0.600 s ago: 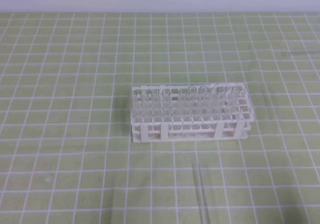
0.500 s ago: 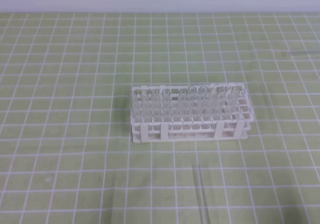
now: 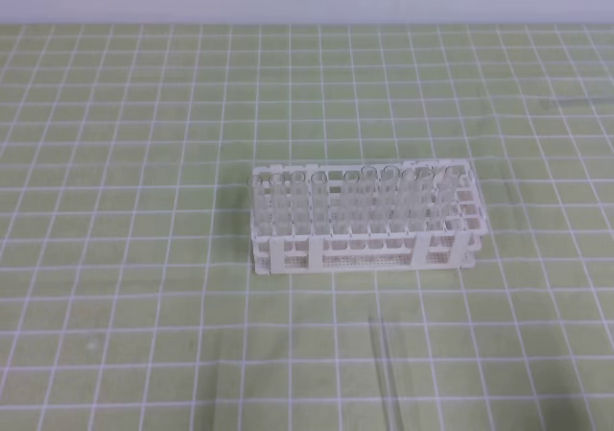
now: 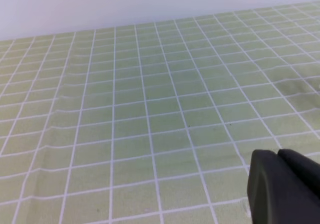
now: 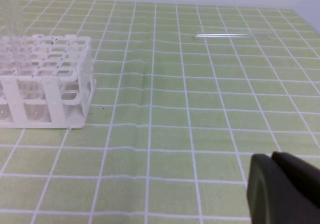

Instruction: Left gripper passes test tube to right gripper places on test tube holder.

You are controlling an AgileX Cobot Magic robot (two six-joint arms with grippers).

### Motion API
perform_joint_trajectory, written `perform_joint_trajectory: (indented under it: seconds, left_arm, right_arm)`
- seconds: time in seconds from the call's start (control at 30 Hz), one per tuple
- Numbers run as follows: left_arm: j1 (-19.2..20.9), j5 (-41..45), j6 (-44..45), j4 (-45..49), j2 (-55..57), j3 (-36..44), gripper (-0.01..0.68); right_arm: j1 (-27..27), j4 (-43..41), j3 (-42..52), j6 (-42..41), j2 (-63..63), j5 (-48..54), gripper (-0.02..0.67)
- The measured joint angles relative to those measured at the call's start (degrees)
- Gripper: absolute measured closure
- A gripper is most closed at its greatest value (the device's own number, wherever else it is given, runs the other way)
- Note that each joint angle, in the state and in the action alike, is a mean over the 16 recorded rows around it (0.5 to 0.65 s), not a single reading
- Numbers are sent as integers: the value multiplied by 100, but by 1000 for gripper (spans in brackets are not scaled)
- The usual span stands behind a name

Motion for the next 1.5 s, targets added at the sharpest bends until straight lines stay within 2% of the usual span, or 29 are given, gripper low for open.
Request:
perform_joint_trajectory:
  seconds: [0.33, 0.8, 0.93, 1.17, 1.37, 1.5]
  left_arm:
    - [0, -60, -23, -121, 11, -8, 675]
    - [0, -619, -34, -325, 11, -13, 675]
    - [0, -767, -185, -632, 22, -21, 675]
    - [0, -1230, -868, -1586, 23, -21, 675]
    - [-1, -1790, -1835, -2376, 45, -30, 675]
    - [-1, -2080, -2383, -2603, 90, -55, 676]
  right_arm:
    - [0, 0, 0, 0, 0, 0, 666]
    - [0, -8, 0, 0, 0, 0, 666]
    - [0, -10, 0, 0, 0, 0, 666]
    - [0, -10, 0, 0, 0, 0, 666]
    - [0, -10, 0, 0, 2, 0, 666]
    - [0, -10, 0, 0, 3, 0, 666]
